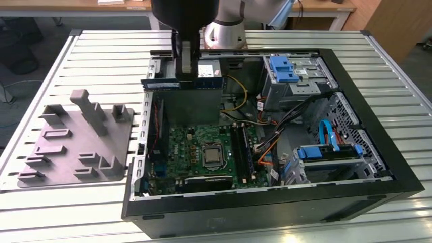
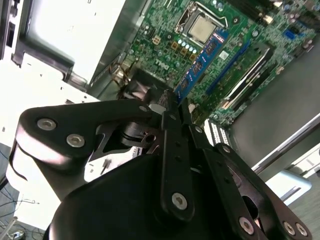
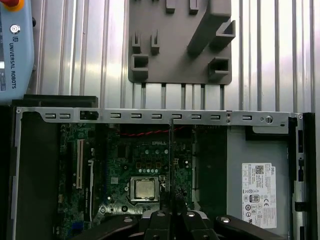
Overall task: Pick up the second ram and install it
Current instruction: 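Pick up the second ram and move it above second insertion slot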
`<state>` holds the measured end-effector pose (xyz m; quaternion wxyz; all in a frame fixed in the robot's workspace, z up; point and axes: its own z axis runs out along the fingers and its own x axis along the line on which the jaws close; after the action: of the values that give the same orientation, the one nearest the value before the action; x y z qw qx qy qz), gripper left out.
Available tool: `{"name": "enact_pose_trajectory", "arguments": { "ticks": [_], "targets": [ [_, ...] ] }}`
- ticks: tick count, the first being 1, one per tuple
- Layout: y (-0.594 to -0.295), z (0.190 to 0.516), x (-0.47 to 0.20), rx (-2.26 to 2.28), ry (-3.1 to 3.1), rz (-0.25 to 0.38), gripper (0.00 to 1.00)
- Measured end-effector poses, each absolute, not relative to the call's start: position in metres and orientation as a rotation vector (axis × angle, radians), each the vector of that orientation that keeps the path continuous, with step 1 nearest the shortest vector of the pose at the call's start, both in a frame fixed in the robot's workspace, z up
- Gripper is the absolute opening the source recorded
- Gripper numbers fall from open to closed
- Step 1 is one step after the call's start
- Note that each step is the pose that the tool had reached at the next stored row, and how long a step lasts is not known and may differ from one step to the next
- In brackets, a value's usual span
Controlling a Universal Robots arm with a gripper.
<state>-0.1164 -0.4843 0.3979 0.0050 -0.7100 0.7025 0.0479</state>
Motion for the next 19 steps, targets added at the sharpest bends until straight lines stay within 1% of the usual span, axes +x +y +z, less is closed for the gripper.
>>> {"name": "enact_pose_trajectory", "arguments": {
  "ticks": [6,19],
  "targets": [
    [-0.484,0.395,-0.105,-2.224,2.201,0.15,0.14],
    [-0.484,0.372,-0.082,-2.227,2.204,0.154,0.14]
  ]
}}
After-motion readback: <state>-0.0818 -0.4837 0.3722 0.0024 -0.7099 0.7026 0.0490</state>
